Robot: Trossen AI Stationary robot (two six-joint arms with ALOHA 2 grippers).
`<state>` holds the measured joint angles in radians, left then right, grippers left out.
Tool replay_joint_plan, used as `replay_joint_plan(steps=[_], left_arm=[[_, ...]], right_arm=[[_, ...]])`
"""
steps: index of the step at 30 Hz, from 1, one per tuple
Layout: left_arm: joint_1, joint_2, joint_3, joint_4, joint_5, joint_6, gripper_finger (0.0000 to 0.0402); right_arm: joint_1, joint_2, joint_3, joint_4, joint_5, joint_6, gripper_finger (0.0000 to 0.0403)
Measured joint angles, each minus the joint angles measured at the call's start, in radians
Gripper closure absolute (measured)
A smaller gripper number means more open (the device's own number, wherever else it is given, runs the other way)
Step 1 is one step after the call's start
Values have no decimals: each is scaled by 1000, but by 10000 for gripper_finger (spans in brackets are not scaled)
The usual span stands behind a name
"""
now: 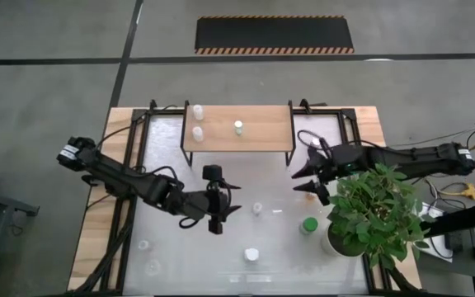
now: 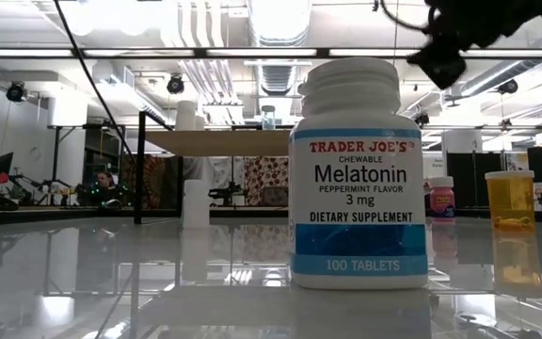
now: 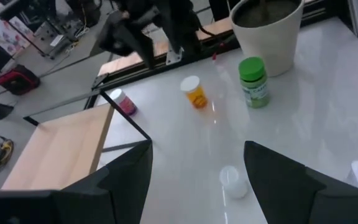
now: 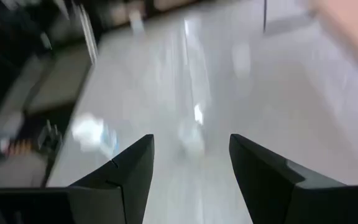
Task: Pick and place medicine bottles onto shelf by color
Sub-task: Put the orange pill bottle on the shelf
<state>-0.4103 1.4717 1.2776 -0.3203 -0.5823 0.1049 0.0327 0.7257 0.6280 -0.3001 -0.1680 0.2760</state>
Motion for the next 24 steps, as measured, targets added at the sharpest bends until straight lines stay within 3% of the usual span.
replay_joint_plan(steps=[11,16,24], left_arm=[[-1,-64,-94,35,-22,9,166],[-1,-96,-126,67,-80,11,166],[0,-119,-126,68,-200,30,166]], right_arm=[[57,135,171,-557,18,330,202],[57,186,186,-794,109,541,202],[57,260,180,-789,169,597,202]])
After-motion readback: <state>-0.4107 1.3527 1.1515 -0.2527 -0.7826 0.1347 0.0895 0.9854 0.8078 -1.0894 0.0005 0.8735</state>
